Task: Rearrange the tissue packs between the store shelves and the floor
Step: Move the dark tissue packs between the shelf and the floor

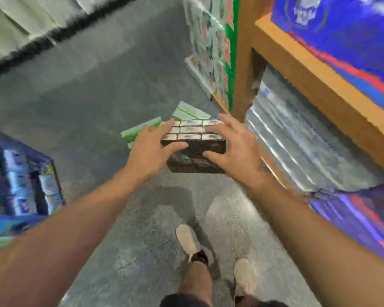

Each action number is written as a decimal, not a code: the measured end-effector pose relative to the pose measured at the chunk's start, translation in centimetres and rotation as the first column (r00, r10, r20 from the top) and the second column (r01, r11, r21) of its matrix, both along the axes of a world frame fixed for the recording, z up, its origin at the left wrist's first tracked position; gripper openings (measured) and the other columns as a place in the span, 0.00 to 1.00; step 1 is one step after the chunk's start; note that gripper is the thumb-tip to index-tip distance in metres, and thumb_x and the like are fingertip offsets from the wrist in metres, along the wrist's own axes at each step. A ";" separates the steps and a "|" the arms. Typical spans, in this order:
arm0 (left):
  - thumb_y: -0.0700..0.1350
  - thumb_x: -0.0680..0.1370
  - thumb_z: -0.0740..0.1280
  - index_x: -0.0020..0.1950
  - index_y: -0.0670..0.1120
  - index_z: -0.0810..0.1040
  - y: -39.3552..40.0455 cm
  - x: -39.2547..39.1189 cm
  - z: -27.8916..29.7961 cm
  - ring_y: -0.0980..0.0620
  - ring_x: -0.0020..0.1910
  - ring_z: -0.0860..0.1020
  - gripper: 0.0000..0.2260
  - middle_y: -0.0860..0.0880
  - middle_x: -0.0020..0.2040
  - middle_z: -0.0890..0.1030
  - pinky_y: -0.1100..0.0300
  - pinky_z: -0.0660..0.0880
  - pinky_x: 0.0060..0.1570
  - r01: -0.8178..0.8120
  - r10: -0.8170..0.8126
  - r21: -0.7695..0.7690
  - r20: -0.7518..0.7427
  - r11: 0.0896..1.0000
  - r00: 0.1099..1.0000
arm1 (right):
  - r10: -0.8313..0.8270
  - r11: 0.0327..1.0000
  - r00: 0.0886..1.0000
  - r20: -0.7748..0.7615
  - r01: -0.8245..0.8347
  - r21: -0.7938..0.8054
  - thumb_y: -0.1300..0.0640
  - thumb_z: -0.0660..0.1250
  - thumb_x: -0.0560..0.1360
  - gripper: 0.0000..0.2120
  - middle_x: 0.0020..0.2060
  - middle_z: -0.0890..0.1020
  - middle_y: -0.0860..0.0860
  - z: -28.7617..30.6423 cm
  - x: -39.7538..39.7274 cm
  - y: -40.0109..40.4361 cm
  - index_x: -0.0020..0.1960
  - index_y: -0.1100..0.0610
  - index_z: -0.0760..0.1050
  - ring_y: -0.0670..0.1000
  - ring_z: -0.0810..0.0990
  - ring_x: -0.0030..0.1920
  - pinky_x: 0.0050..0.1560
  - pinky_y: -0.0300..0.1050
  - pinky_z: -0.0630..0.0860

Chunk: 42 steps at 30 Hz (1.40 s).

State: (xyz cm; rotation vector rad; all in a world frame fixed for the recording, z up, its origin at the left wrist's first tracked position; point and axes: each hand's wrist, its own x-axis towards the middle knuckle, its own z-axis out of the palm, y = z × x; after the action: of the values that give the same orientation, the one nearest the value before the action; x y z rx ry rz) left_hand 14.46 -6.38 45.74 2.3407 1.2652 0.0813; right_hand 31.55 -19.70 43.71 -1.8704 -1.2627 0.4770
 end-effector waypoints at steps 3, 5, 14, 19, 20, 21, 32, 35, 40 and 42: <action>0.61 0.73 0.69 0.72 0.57 0.69 -0.8 -8.3 10.3 0.41 0.60 0.72 0.28 0.42 0.53 0.74 0.56 0.66 0.60 -0.221 0.216 0.103 0.063 0.970 0.974 | 0.159 0.976 0.984 0.081 -0.169 0.137 0.57 0.80 0.63 0.24 0.66 0.76 0.55 9.0 -6.2 3.2 0.58 0.56 0.81 0.56 0.75 0.65 0.67 0.53 0.69; 0.60 0.73 0.69 0.70 0.56 0.72 -1.4 -15.0 16.6 0.42 0.59 0.75 0.27 0.40 0.57 0.77 0.54 0.70 0.62 -0.338 0.324 0.152 0.113 0.929 0.939 | 0.263 0.938 0.960 0.098 -0.278 0.207 0.55 0.79 0.66 0.23 0.67 0.76 0.53 14.3 -12.1 5.0 0.60 0.54 0.80 0.55 0.75 0.65 0.67 0.53 0.69; 0.63 0.72 0.69 0.63 0.57 0.79 -10.8 -46.7 36.2 0.42 0.55 0.76 0.22 0.41 0.52 0.79 0.54 0.70 0.53 -0.733 0.695 0.474 0.297 0.489 0.655 | 0.682 0.536 0.662 0.311 -0.741 0.404 0.48 0.80 0.63 0.35 0.71 0.70 0.53 31.9 -44.0 8.0 0.68 0.50 0.74 0.51 0.71 0.69 0.68 0.43 0.65; 0.64 0.71 0.68 0.63 0.57 0.78 -16.8 -63.0 41.3 0.45 0.55 0.75 0.23 0.45 0.50 0.77 0.54 0.71 0.55 -0.787 0.763 0.576 0.402 0.219 0.506 | 0.751 0.317 0.542 0.378 -0.798 0.513 0.55 0.82 0.60 0.36 0.68 0.73 0.54 38.1 -62.5 6.6 0.66 0.51 0.76 0.53 0.72 0.68 0.69 0.49 0.68; 0.64 0.71 0.68 0.63 0.57 0.78 -18.0 -65.8 42.1 0.46 0.55 0.75 0.23 0.46 0.50 0.76 0.55 0.70 0.55 -0.791 0.763 0.587 0.428 0.172 0.483 | 0.757 0.276 0.527 0.387 -0.794 0.542 0.57 0.82 0.59 0.35 0.68 0.74 0.54 39.0 -65.9 6.2 0.65 0.51 0.76 0.53 0.73 0.67 0.68 0.49 0.69; 0.64 0.70 0.69 0.63 0.58 0.78 -19.2 -68.4 43.0 0.47 0.54 0.74 0.23 0.48 0.48 0.74 0.56 0.69 0.54 -0.793 0.767 0.594 0.445 0.133 0.462 | 0.763 0.238 0.515 0.391 -0.786 0.571 0.58 0.82 0.59 0.35 0.67 0.75 0.53 39.8 -69.1 5.8 0.65 0.51 0.76 0.54 0.74 0.66 0.68 0.49 0.69; 0.59 0.65 0.76 0.70 0.57 0.72 -20.6 -88.5 49.0 0.49 0.51 0.73 0.34 0.51 0.51 0.67 0.57 0.72 0.54 -0.689 0.801 0.715 0.478 -0.116 0.361 | 0.794 -0.072 0.390 0.466 -0.701 0.709 0.60 0.81 0.60 0.32 0.65 0.75 0.52 46.9 -93.8 9.6 0.62 0.52 0.76 0.56 0.76 0.62 0.61 0.51 0.75; 0.52 0.67 0.77 0.70 0.57 0.71 -18.2 -92.5 49.9 0.48 0.50 0.73 0.32 0.52 0.51 0.66 0.57 0.71 0.53 -0.637 0.803 0.744 0.498 -0.202 0.327 | 0.791 -0.143 0.362 0.493 -0.675 0.724 0.60 0.81 0.61 0.32 0.66 0.75 0.52 48.5 -99.1 13.2 0.63 0.53 0.75 0.56 0.76 0.63 0.62 0.52 0.74; 0.50 0.70 0.75 0.71 0.57 0.70 -12.8 -98.3 53.1 0.49 0.47 0.71 0.31 0.51 0.53 0.65 0.56 0.71 0.52 -0.584 0.812 0.748 0.531 -0.316 0.241 | 0.826 -0.215 0.307 0.472 -0.603 0.768 0.62 0.80 0.62 0.31 0.66 0.74 0.56 51.5 -107.7 19.2 0.64 0.56 0.76 0.56 0.75 0.64 0.65 0.47 0.70; 0.50 0.71 0.75 0.71 0.56 0.69 -11.3 -100.8 54.7 0.47 0.48 0.72 0.30 0.49 0.54 0.67 0.54 0.71 0.53 -0.557 0.830 0.756 0.522 -0.344 0.197 | 0.838 -0.245 0.273 0.472 -0.585 0.773 0.62 0.80 0.63 0.31 0.67 0.73 0.57 53.1 -111.1 21.0 0.64 0.56 0.76 0.58 0.74 0.64 0.65 0.50 0.72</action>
State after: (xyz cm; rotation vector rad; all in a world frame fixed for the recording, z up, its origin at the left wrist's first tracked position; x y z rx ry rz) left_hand -86.36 -17.70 100.41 1.3934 3.4777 1.3100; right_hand -79.52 1.34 96.81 0.1967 -1.8432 0.4236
